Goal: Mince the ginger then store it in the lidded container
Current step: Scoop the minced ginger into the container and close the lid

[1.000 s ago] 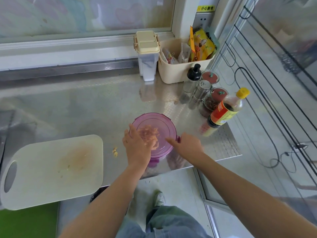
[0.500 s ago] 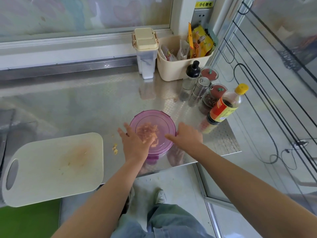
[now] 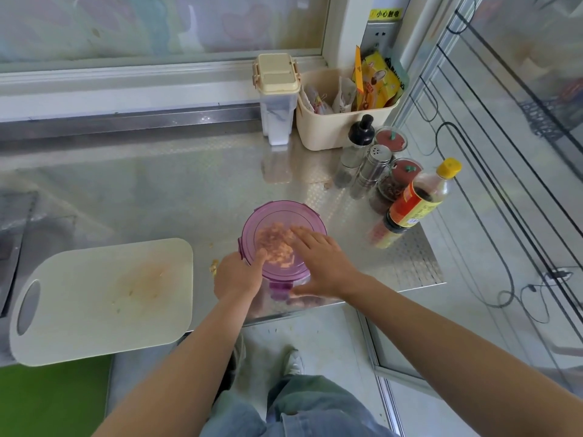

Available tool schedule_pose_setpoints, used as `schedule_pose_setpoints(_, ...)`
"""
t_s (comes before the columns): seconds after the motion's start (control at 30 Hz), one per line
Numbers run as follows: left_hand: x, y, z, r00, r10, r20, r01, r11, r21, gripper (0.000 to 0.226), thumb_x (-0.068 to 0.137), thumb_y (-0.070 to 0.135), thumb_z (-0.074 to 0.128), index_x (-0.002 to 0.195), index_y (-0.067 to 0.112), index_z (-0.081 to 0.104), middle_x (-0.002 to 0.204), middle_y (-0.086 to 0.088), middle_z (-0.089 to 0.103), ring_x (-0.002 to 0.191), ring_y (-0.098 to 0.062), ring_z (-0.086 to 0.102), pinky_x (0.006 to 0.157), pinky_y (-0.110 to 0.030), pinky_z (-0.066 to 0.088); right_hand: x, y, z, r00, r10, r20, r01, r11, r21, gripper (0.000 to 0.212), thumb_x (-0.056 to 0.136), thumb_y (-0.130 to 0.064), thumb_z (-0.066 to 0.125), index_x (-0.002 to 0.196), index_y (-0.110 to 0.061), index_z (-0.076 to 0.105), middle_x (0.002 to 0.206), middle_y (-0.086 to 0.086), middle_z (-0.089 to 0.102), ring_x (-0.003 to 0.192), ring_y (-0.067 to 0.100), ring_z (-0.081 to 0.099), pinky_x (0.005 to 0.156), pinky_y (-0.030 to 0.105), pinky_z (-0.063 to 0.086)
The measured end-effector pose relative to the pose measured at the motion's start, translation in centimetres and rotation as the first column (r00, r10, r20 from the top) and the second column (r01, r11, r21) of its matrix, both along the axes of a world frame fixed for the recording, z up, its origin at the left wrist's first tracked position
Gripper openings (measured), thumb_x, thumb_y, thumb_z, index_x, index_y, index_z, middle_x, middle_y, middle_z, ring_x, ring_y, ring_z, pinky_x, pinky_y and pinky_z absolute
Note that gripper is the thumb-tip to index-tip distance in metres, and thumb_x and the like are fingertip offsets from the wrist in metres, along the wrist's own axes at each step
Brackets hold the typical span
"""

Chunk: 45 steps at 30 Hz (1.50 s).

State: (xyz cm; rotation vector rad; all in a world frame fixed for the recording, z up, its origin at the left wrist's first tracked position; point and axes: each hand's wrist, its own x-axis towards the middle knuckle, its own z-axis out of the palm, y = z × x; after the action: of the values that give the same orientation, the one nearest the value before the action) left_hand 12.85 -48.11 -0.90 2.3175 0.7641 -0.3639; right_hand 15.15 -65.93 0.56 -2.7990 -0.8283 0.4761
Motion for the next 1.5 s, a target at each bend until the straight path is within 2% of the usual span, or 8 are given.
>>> schedule_pose_setpoints(0.53, -0.1, -0.3, 0.4, 1.000, -0.013, 0.002, 0.013, 1.000, 0.009, 0.052, 0.093, 0.054, 0.050, 0.114, 0.009, 0.063, 0.115, -0.009, 0.065, 0.106, -0.028, 0.061, 0.076, -0.030, 0.039, -1.5, 3.8, 0.1, 0.991, 0.031, 0.128, 0.017, 0.932, -0.361, 0.096, 0.088, -0.065, 0.045, 0.150, -0.002, 0.007, 0.158, 0.025, 0.005, 0.145, 0.043, 0.007, 0.115, 0.058, 0.011)
schedule_pose_setpoints(0.7, -0.2, -0.5, 0.0, 0.965, 0.250, -0.083, -0.260, 0.849, -0.461, 0.061, 0.089, 0.046, 0.062, 0.133, 0.009, 0.042, 0.091, -0.005, 0.059, 0.077, -0.029, 0.068, 0.080, -0.047, 0.058, -0.8, 1.8, 0.1, 0.992, -0.109, 0.064, 0.109, 0.994, -0.004, 0.092, 0.081, -0.064, 0.058, 0.149, -0.013, 0.021, 0.157, 0.012, 0.015, 0.145, 0.030, 0.014, 0.118, 0.047, 0.016)
schedule_pose_setpoints(0.87, -0.5, -1.3, 0.4, 0.942, 0.322, -0.098, -0.315, 0.738, -0.597, 0.059, 0.089, 0.032, 0.067, 0.137, 0.009, 0.040, 0.080, -0.003, 0.056, 0.073, -0.027, 0.069, 0.082, -0.045, 0.057, -0.4, -1.4, -0.3, 0.597, -0.694, -0.402, 0.802, 0.526, 0.284, 0.101, 0.076, -0.062, 0.065, 0.150, -0.010, 0.019, 0.151, 0.013, 0.025, 0.136, 0.031, 0.032, 0.104, 0.045, 0.038)
schedule_pose_setpoints(0.97, 0.2, -2.6, 0.4, 0.954, 0.284, -0.098, -0.281, 0.725, -0.629, 0.058, 0.089, 0.034, 0.065, 0.136, 0.010, 0.041, 0.086, -0.003, 0.056, 0.073, -0.026, 0.069, 0.078, -0.043, 0.059, -0.3, -2.6, -1.1, 0.291, -0.439, -0.850, 0.951, 0.226, 0.209, 0.067, 0.083, -0.046, 0.070, 0.132, -0.007, 0.049, 0.125, 0.012, 0.060, 0.103, 0.027, 0.062, 0.064, 0.031, 0.056)
schedule_pose_setpoints(1.2, 2.6, -5.4, 1.0, 0.991, -0.086, 0.104, 0.126, 0.865, -0.486, 0.043, 0.099, 0.038, 0.045, 0.135, 0.014, 0.047, 0.127, -0.009, 0.057, 0.109, -0.027, 0.060, 0.096, -0.039, 0.048, 2.4, -6.5, -1.7, 0.086, -0.346, -0.934, 0.917, -0.339, 0.210, 0.047, 0.085, -0.026, 0.072, 0.121, -0.008, 0.047, 0.112, 0.015, 0.061, 0.077, 0.027, 0.065, 0.054, 0.035, 0.056)
schedule_pose_setpoints(1.3, 2.4, -5.3, 0.1, 0.938, -0.337, 0.081, 0.347, 0.919, -0.186, 0.035, 0.099, 0.029, 0.043, 0.125, 0.013, 0.058, 0.127, -0.007, 0.060, 0.120, -0.025, 0.054, 0.095, -0.031, 0.039, 3.8, -7.2, -1.7, 0.006, -0.359, -0.933, 0.898, -0.409, 0.164, 0.052, 0.083, -0.034, 0.073, 0.120, -0.009, 0.046, 0.108, 0.014, 0.062, 0.072, 0.028, 0.066, 0.054, 0.036, 0.057)
schedule_pose_setpoints(1.4, 2.1, -4.9, -1.2, 0.893, -0.447, -0.042, 0.443, 0.892, -0.089, 0.042, 0.097, 0.032, 0.043, 0.133, 0.014, 0.053, 0.139, -0.008, 0.053, 0.128, -0.025, 0.048, 0.103, -0.032, 0.038, 4.8, -7.3, -3.4, 0.016, -0.384, -0.923, 0.909, -0.380, 0.174, 0.102, 0.052, -0.057, 0.085, 0.131, -0.006, 0.046, 0.115, 0.015, 0.064, 0.094, 0.031, 0.066, 0.062, 0.038, 0.056)
schedule_pose_setpoints(1.5, 1.7, -4.6, -1.7, 0.850, -0.514, -0.115, 0.511, 0.858, -0.060, 0.041, 0.098, 0.030, 0.041, 0.128, 0.005, 0.055, 0.135, -0.014, 0.052, 0.123, -0.028, 0.049, 0.100, -0.034, 0.039, 4.4, -6.4, -1.9, 0.064, -0.334, -0.940, 0.910, -0.368, 0.192, 0.065, 0.082, -0.040, 0.072, 0.132, -0.012, 0.041, 0.108, 0.009, 0.056, 0.086, 0.022, 0.060, 0.064, 0.032, 0.056)
